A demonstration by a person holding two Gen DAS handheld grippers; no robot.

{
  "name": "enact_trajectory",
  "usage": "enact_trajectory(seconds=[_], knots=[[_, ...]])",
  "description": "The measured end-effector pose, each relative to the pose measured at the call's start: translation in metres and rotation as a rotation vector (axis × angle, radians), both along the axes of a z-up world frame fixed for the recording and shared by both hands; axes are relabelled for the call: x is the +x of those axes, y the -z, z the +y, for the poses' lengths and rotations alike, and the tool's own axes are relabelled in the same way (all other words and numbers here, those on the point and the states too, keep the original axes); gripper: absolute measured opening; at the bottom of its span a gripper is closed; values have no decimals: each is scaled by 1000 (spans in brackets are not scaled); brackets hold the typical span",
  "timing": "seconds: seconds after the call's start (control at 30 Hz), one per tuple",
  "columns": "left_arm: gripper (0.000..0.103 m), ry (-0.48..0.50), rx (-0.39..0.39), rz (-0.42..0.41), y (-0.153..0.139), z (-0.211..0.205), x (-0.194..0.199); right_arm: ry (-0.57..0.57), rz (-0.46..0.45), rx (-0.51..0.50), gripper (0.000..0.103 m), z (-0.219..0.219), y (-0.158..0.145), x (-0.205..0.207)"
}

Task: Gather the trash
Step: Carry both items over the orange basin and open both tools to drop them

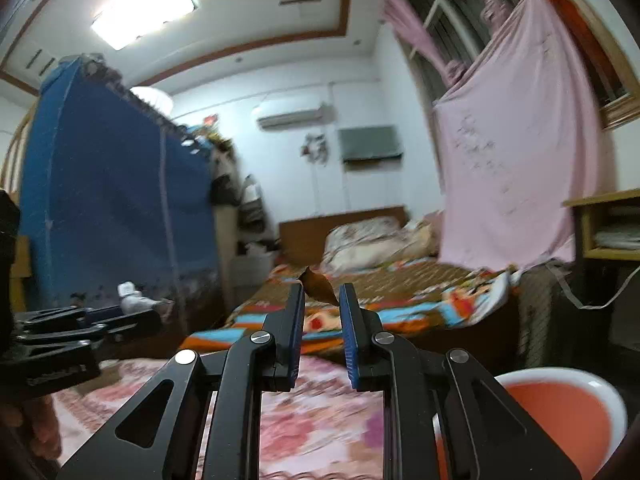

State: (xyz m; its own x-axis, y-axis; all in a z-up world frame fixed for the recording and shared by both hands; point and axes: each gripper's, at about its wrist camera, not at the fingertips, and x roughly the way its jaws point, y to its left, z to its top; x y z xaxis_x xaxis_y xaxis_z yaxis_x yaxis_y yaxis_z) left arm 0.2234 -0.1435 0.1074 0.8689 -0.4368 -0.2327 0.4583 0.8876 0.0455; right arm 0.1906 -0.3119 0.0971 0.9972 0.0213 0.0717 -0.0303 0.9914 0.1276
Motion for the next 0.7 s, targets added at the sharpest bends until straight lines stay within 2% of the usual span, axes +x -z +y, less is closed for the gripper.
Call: enact_trajectory(seconds=[0.2,0.43,0.7], knots=[[17,67,4,-22,-3,-29,0,116,-24,64,16,-39,-3,-9],[18,157,19,-20,-2,-66,-8,247,14,161,17,-81,5,-8],[18,246,46,52,12,-104,-6,315,76,218,17,-109,14,-10]])
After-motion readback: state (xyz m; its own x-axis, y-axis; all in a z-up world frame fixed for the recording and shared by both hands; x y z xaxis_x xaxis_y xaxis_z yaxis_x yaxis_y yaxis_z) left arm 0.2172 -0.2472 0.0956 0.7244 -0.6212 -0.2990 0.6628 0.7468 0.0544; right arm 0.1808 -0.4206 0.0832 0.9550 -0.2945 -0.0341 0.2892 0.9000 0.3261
